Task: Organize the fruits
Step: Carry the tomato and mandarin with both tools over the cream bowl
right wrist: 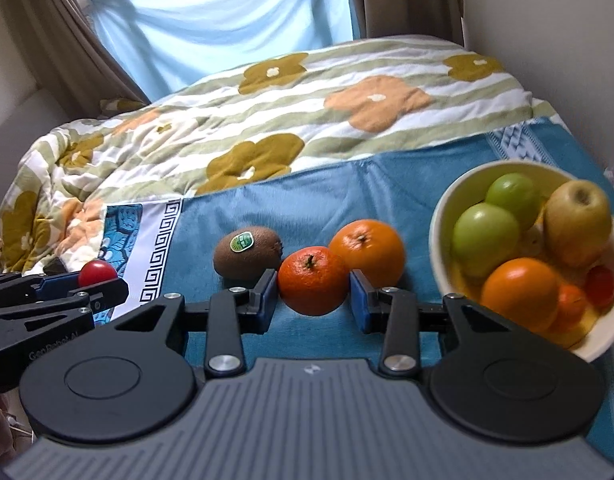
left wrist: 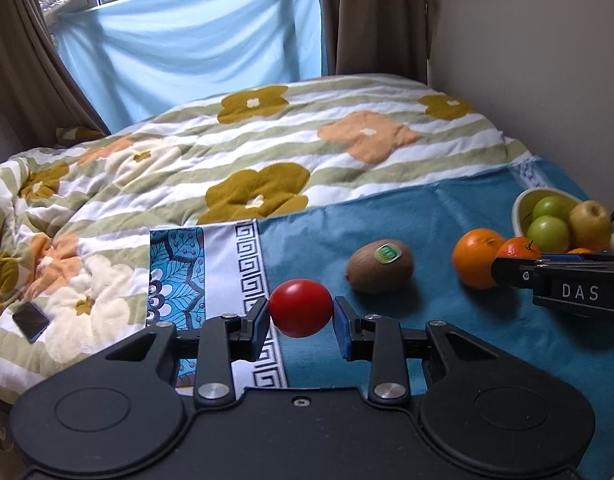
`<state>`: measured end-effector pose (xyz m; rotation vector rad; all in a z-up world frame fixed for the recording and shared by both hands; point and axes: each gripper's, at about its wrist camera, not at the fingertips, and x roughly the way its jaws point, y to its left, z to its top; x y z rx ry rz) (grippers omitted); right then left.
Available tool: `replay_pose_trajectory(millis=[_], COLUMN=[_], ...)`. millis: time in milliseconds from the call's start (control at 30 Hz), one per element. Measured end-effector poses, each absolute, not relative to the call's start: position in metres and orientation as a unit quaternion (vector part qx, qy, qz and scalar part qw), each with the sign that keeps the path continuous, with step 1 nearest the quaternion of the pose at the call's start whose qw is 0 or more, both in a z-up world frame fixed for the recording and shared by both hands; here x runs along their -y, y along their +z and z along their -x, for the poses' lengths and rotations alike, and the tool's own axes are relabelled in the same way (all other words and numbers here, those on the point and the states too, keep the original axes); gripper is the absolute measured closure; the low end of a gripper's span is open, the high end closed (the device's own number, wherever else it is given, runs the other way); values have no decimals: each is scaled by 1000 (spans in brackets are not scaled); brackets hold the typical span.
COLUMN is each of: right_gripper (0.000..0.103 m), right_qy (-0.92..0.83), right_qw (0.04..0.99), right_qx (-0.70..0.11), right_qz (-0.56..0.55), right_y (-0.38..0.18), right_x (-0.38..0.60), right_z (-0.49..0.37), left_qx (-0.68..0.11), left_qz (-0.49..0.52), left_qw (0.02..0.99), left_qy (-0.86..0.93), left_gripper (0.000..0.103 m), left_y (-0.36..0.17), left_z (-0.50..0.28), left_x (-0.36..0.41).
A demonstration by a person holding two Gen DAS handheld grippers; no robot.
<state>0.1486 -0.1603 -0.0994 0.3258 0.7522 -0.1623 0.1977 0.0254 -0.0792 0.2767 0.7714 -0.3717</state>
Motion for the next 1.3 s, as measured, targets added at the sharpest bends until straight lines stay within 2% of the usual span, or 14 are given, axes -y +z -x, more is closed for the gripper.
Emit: replay_pose_trajectory(millis=[300, 600, 1300], right_gripper=[50, 50, 50], right_qy=[-65, -76, -107], right_qw=[923, 925, 913], right_qx=[-349, -342, -359], right_qz=[-149, -148, -159], right_y=[-73, -69, -91], right_x=[210, 272, 383], right_z=[-103, -62, -21], left_qx=[-355, -352, -406], left_qz=[-123, -123, -153], left_qw=[911, 909, 860], left_qy=[-173, -189, -271], left_gripper=[66, 66, 66], left_y=[-54, -52, -118], left_z=[-153, -117, -82], left_x=[18, 82, 219])
